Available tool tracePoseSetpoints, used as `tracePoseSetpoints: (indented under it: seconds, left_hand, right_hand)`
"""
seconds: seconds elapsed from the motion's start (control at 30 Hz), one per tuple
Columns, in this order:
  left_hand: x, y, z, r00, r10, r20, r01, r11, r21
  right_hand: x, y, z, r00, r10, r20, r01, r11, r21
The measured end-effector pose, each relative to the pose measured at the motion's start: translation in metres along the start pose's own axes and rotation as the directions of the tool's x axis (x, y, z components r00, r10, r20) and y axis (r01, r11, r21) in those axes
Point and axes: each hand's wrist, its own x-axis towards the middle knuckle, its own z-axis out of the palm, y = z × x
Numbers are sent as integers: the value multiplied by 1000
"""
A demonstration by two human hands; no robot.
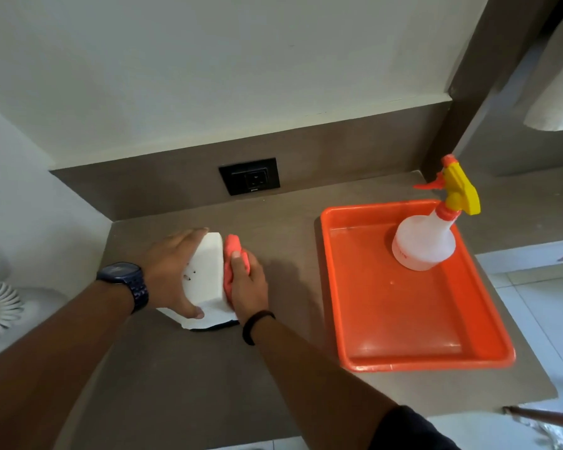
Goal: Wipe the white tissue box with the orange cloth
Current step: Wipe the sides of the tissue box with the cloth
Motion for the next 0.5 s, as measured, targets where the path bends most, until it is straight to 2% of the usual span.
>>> tracePoseSetpoints:
  seconds: [0.07, 0.17, 0.27, 0.37, 0.5]
  left_hand:
    - [0, 1, 0, 1000, -3, -16, 3, 1000, 4]
    - [2, -1, 0, 999, 5, -34, -4, 1000, 15]
    - [3, -8, 0, 999, 17, -43, -17, 1000, 8]
    - [2, -11, 3, 999, 16, -48, -16, 1000, -2]
    - [0, -11, 5, 1000, 19, -22, -19, 1000, 0]
  right_hand:
    - [-14, 9, 1, 1000, -6, -27, 7, 1000, 27]
    - [-23, 3, 6, 994, -93, -57, 97, 992, 79]
    - [-7, -14, 10, 990, -142, -27, 142, 989, 29]
    - [12, -20, 9, 995, -98, 18, 98, 995, 21]
    - [16, -13, 9, 999, 40, -2, -40, 996, 85]
